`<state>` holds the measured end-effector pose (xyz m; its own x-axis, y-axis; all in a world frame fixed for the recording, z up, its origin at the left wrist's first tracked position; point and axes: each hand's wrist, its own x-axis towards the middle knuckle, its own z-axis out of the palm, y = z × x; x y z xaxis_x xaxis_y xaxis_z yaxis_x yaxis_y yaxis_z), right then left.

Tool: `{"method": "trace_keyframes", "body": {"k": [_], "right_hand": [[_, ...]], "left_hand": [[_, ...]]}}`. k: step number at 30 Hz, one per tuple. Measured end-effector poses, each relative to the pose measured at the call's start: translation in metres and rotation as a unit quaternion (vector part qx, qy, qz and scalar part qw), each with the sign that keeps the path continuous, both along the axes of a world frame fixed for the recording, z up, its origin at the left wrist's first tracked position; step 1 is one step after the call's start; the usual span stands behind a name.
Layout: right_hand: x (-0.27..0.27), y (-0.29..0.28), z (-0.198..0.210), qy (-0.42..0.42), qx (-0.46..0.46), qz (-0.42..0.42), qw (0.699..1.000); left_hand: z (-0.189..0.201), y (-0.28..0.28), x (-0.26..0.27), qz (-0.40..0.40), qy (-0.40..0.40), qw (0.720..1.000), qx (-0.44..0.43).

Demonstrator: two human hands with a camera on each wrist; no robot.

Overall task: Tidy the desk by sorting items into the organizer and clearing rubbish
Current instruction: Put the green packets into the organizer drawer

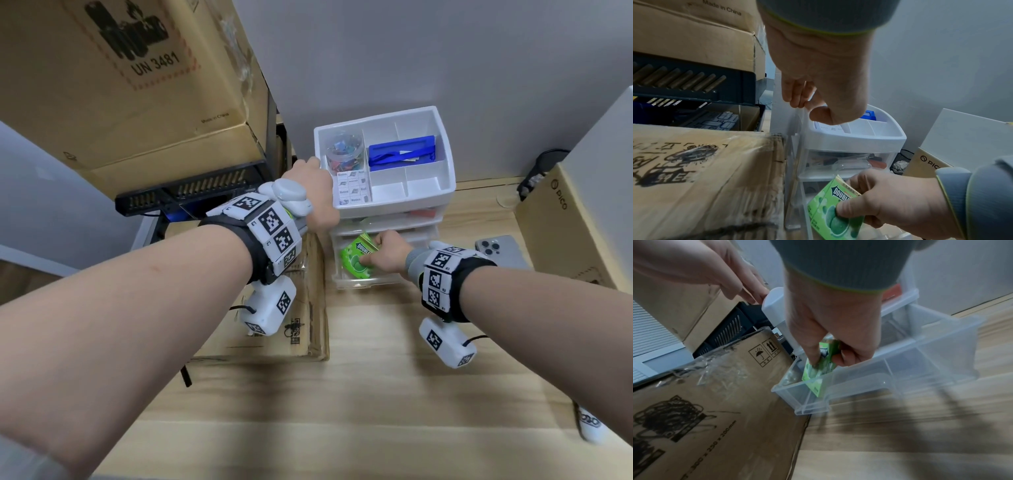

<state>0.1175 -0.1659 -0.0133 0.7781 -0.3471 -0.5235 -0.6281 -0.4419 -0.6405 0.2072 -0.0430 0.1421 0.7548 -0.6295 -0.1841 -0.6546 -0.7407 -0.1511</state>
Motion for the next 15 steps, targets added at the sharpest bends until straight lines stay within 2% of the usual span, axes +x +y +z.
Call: {"method": "trace_keyframes", "body": {"k": [7,10,15], "right_hand": [[-0.0016,-0.0009,-0.005,0.006,0.027,-0.059,0.998],[-0.0027,-0.0075,-0.0078,0.038,0.005,-0.046,0.998],[0.0031,-0.0063,-0.0015,0.022,0.032,-0.041,0.998]], "left_hand": [[-0.0018,0.0009,0.0025,0.002,0.011,1.0,0.005],[-0.0022,0.0008,0.0015,0.005,0.011,1.0,0.006],[-0.0042,0.0007,0.0008,0.009,0.008,1.0,0.014]]}}
